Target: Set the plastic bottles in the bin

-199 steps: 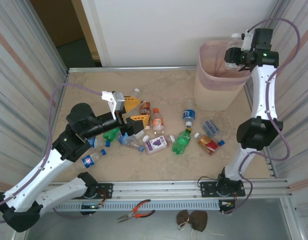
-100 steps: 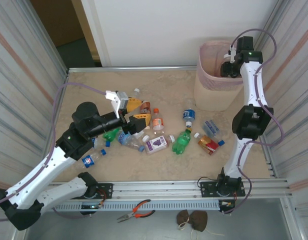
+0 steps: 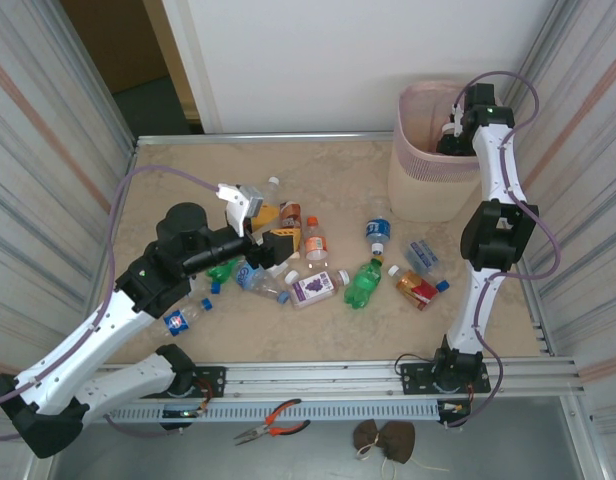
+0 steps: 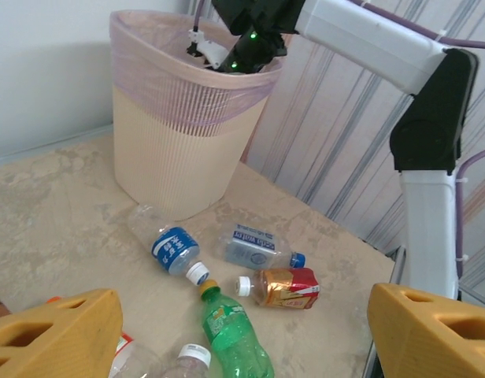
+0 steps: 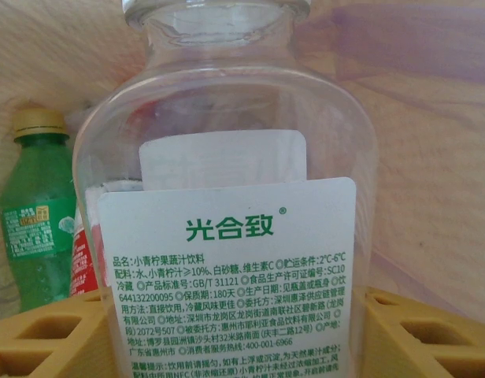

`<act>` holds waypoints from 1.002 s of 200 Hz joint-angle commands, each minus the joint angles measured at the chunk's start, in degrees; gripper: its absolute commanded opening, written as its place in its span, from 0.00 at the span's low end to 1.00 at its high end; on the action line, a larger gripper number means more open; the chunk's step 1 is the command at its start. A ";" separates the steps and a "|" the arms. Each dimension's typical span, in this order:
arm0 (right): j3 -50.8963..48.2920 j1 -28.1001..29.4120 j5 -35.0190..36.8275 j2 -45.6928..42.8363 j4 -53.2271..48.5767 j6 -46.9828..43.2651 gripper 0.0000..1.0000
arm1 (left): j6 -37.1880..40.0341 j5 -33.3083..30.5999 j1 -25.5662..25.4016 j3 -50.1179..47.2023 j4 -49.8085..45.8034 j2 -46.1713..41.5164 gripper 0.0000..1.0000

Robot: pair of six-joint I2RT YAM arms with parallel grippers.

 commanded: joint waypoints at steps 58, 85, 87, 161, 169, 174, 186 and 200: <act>1.74 0.51 1.18 -3.20 -1.59 -0.09 0.72 | -0.02 -7.51 0.21 3.97 -9.43 1.81 0.80; 1.77 0.73 1.25 -4.79 -1.84 -0.06 0.75 | -0.39 -10.89 0.55 5.34 -13.91 3.20 0.80; 1.72 0.73 1.29 -4.95 -1.85 -0.04 0.75 | -0.41 -10.97 0.73 5.47 -14.18 3.28 0.80; 1.68 1.66 0.92 -9.93 -2.20 -0.17 0.79 | -9.81 -12.71 9.85 5.45 -23.55 6.28 0.79; 1.67 1.88 0.92 -10.67 -2.14 -0.09 0.79 | -11.54 -12.78 11.24 4.97 -24.03 6.37 0.80; 1.61 2.00 0.84 -11.06 -2.18 -0.09 0.79 | -12.52 -12.85 12.16 4.59 -24.23 6.56 0.80; 1.67 2.23 0.34 -12.20 -1.96 -0.09 0.80 | -15.28 -13.21 14.33 3.97 -25.23 7.01 0.82; 1.66 2.37 -0.07 -13.57 -1.85 0.03 0.80 | -18.59 -13.55 16.82 3.41 -26.85 7.83 0.82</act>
